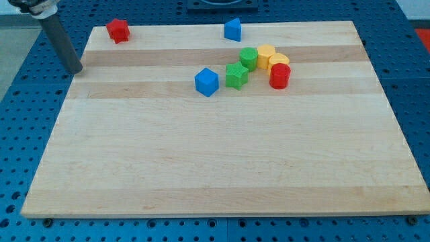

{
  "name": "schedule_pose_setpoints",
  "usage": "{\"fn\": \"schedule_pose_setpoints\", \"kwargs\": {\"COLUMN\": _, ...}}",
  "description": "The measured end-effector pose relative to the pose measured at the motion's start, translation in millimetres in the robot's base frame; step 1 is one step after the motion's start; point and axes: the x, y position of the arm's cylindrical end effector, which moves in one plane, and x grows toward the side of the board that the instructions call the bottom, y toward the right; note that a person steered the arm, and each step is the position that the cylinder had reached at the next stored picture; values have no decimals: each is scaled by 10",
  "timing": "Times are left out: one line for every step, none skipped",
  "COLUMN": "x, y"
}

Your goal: Move the red star parallel to the blue triangle

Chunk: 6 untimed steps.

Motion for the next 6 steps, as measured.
{"fn": "schedule_pose_setpoints", "kwargs": {"x": -42, "y": -11}}
{"fn": "schedule_pose_setpoints", "kwargs": {"x": -514, "y": -9}}
{"fn": "schedule_pose_setpoints", "kwargs": {"x": -1157, "y": -9}}
{"fn": "schedule_pose_setpoints", "kwargs": {"x": -1378, "y": 37}}
{"fn": "schedule_pose_setpoints", "kwargs": {"x": -1313, "y": 322}}
{"fn": "schedule_pose_setpoints", "kwargs": {"x": -1059, "y": 717}}
